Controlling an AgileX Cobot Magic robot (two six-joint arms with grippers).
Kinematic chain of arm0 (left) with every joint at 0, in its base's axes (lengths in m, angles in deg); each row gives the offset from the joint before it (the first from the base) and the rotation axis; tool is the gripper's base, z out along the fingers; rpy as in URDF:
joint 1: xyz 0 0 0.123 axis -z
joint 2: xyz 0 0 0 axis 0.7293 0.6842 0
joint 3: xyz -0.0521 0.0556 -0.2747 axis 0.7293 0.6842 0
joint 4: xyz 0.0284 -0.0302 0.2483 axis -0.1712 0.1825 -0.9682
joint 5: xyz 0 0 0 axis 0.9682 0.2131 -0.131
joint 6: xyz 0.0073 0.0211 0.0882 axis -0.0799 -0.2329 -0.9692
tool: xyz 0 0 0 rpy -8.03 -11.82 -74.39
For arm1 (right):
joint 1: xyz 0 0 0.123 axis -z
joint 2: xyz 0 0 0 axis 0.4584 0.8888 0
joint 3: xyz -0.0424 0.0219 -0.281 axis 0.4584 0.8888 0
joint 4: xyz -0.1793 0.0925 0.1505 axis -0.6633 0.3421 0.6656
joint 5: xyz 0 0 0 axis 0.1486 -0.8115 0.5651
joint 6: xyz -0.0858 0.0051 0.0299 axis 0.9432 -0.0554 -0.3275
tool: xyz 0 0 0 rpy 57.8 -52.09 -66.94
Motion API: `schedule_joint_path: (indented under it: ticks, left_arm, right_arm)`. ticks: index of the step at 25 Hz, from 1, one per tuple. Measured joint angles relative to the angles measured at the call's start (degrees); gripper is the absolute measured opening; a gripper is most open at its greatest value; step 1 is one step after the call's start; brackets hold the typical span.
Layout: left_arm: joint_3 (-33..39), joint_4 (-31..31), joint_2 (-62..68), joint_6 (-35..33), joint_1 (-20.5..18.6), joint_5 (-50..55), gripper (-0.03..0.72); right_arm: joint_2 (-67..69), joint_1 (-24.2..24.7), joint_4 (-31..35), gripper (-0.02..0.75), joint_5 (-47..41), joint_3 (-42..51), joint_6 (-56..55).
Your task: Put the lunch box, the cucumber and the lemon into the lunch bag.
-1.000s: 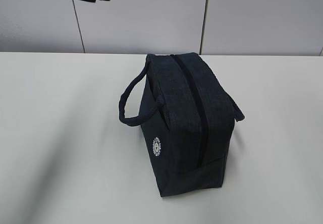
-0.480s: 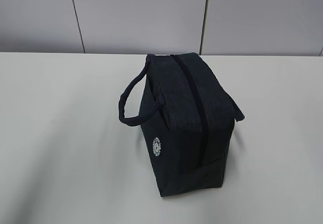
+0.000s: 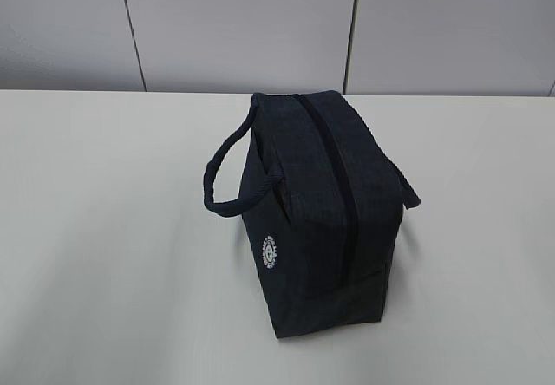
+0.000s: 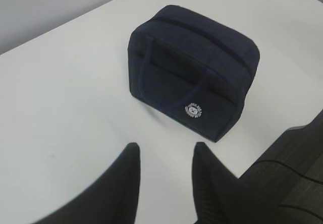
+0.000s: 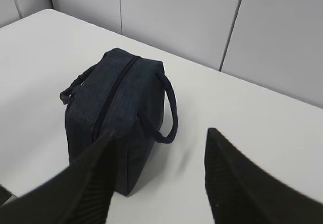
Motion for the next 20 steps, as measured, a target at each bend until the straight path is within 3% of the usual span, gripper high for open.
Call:
schedule_joint_path:
  ticks: [8, 20]
  left_arm:
    - [12.01, -8.77, -18.81, 11.5, 0.0, 0.9, 0.231]
    - [24.18, -13.24, -43.79, 15.19, 0.0, 8.78, 0.231]
  right_arm:
    - [-5.78, 0.0, 0.24, 0.414, -5.35, 6.86, -1.25]
    - [-20.48, 0.0, 0.36, 0.414, -15.75, 11.24, -2.71]
